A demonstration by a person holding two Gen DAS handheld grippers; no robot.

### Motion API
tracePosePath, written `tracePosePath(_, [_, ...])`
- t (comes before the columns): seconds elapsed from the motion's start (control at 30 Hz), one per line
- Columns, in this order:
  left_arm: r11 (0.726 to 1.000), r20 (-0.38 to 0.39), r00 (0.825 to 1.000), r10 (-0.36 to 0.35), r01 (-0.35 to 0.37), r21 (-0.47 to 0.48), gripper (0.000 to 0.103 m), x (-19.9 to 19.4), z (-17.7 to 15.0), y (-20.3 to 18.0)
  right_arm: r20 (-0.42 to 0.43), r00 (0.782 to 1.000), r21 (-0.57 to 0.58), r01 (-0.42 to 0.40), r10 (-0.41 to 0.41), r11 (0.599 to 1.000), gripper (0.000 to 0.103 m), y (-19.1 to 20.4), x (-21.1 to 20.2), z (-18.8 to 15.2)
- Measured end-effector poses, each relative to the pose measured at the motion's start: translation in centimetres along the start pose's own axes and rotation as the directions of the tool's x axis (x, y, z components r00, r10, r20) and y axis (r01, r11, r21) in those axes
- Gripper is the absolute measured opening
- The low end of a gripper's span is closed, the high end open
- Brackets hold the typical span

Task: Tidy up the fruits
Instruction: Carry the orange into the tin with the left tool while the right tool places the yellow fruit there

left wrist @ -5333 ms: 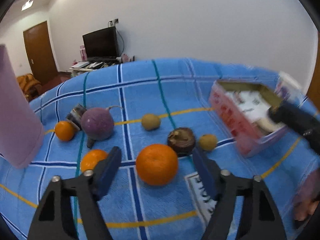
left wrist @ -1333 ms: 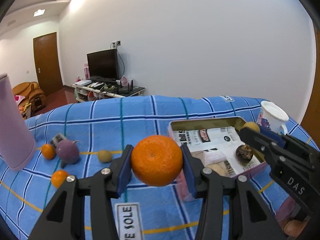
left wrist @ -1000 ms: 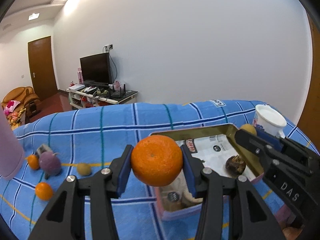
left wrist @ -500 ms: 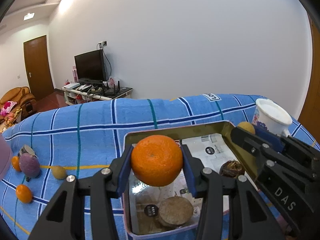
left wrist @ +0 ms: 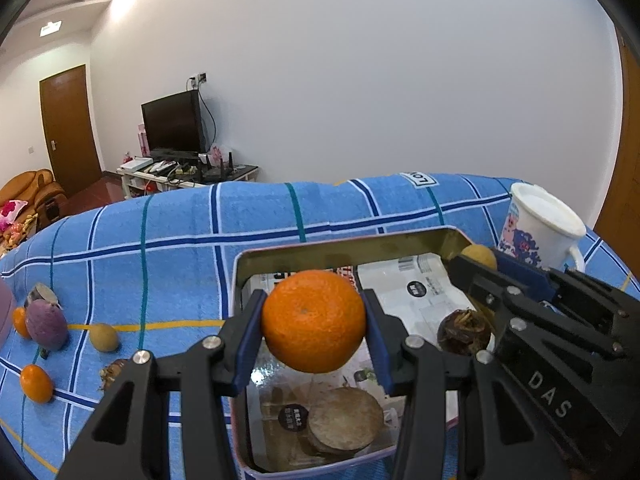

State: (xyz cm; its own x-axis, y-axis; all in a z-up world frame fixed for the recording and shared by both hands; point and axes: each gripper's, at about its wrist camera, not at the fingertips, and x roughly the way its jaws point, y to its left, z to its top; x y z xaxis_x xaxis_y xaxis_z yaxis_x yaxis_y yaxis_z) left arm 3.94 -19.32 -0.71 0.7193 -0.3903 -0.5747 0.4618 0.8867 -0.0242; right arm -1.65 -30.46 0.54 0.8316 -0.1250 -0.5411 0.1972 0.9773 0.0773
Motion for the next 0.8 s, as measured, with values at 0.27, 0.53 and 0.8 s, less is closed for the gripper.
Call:
tracePosePath(0.27, [1.000, -0.044, 0.999, 0.014, -0.013, 0.003, 0.049, 1.2, 0.0, 0.3, -0.026, 1.000, -0.004, -0.006, 0.006, 1.000, 0.027, 0.3, 0.6, -0.2])
tracePosePath(0.53, [1.000, -0.086, 0.996, 0.026, -0.026, 0.004, 0.049, 2.1, -0.1, 0.3, -0.062, 0.998, -0.008, -0.022, 0.021, 1.000, 0.027, 0.4, 1.5, -0.2])
tracePosePath(0.8, [0.999, -0.084, 0.995, 0.046, -0.045, 0.011, 0.050, 2.0, -0.2, 0.1, -0.052, 0.996, 0.027, -0.075, 0.076, 0.997, 0.027, -0.1, 1.5, -0.3])
